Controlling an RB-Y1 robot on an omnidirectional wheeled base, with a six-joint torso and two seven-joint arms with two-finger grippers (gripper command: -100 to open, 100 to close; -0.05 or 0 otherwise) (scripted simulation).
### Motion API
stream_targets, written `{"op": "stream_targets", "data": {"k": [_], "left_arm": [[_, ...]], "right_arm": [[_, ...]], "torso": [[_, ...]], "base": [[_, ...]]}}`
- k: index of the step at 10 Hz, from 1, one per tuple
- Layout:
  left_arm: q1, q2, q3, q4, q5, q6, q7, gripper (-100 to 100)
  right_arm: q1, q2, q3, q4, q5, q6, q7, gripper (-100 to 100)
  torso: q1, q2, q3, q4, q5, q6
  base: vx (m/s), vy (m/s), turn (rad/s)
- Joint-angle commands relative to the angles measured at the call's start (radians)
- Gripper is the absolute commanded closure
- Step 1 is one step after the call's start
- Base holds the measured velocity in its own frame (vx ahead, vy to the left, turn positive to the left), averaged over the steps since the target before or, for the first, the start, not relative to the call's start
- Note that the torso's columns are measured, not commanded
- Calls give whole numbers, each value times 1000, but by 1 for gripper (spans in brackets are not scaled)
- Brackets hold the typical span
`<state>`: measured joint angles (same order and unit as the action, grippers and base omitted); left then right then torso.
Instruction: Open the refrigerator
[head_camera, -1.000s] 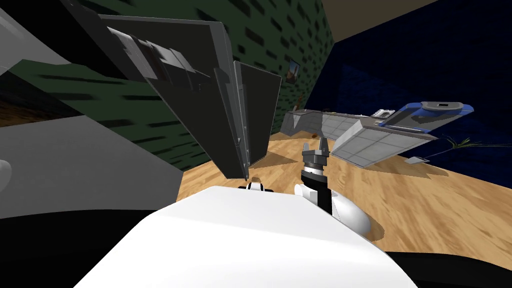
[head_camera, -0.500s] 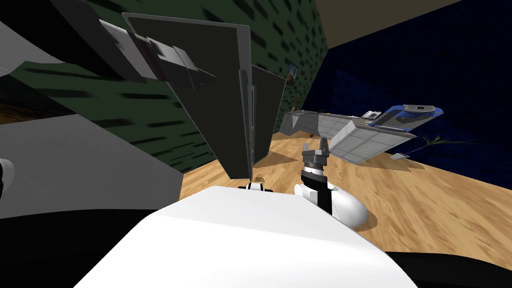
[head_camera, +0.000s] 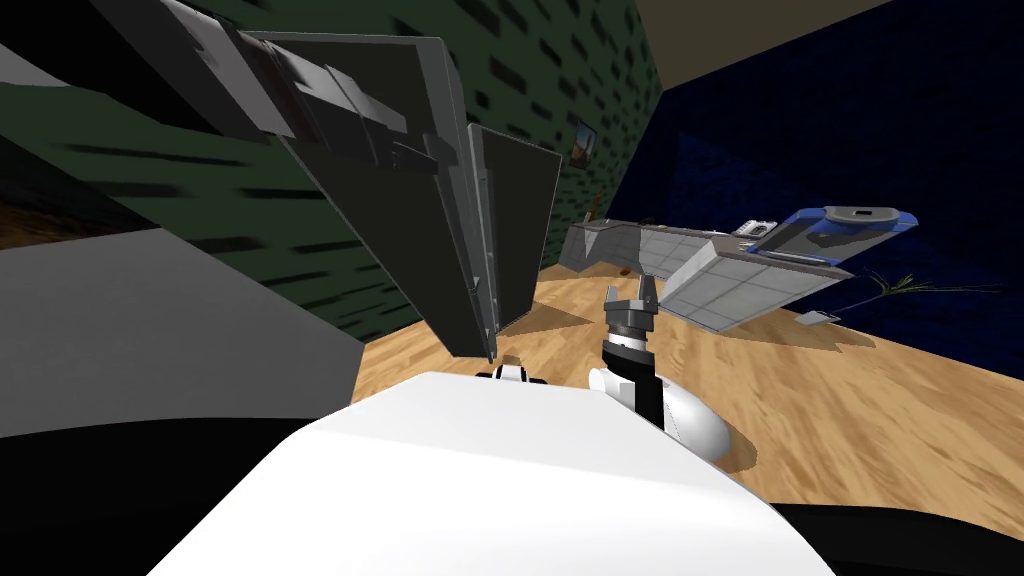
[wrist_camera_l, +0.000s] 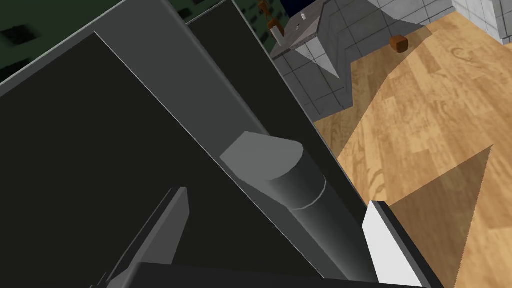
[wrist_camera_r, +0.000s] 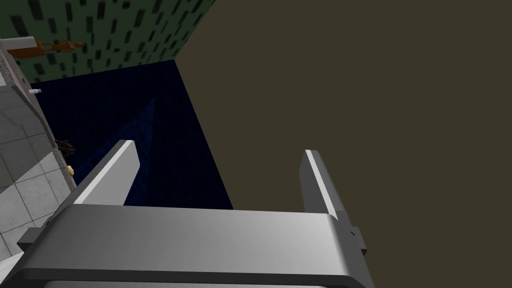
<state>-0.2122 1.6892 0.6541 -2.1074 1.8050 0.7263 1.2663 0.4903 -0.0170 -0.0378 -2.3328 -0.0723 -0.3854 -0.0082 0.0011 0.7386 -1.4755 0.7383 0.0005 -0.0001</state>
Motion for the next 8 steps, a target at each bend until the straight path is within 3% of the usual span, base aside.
{"op": "stream_targets", "data": {"k": [1, 2, 3, 4, 5, 8], "left_arm": [[-6, 21, 9, 4, 6, 10, 12, -100], [-3, 10, 8, 1, 2, 7, 7, -100], [-4, 11, 9, 1, 2, 9, 9, 100], [-22, 21, 29, -34, 41, 4, 25, 100], [-22, 21, 29, -34, 41, 4, 25, 100], [-51, 36, 63, -93, 107, -4, 53, 100]], "right_arm": [[0, 0, 0, 0, 0, 0, 0, 0], [0, 0, 0, 0, 0, 0, 0, 0], [0, 0, 0, 0, 0, 0, 0, 0], [0, -1, 0, 0, 0, 0, 0, 0], [0, -1, -1, 0, 0, 0, 0, 0], [0, -1, -1, 0, 0, 0, 0, 0]], "torso": [[8, 0, 0, 0, 2, 0], [7, -4, -2, -1, 3, 0], [5, -2, -2, -1, 2, 0], [3, 1, 1, 0, 1, 0], [2, 5, 5, 0, 0, 3], [4, 3, 1, 3, 1, -2]], "base": [[89, -80, -22], [56, -47, 3], [7, -8, 2], [-51, 114, -91], [-57, 171, -99], [-54, 182, -74]]}}
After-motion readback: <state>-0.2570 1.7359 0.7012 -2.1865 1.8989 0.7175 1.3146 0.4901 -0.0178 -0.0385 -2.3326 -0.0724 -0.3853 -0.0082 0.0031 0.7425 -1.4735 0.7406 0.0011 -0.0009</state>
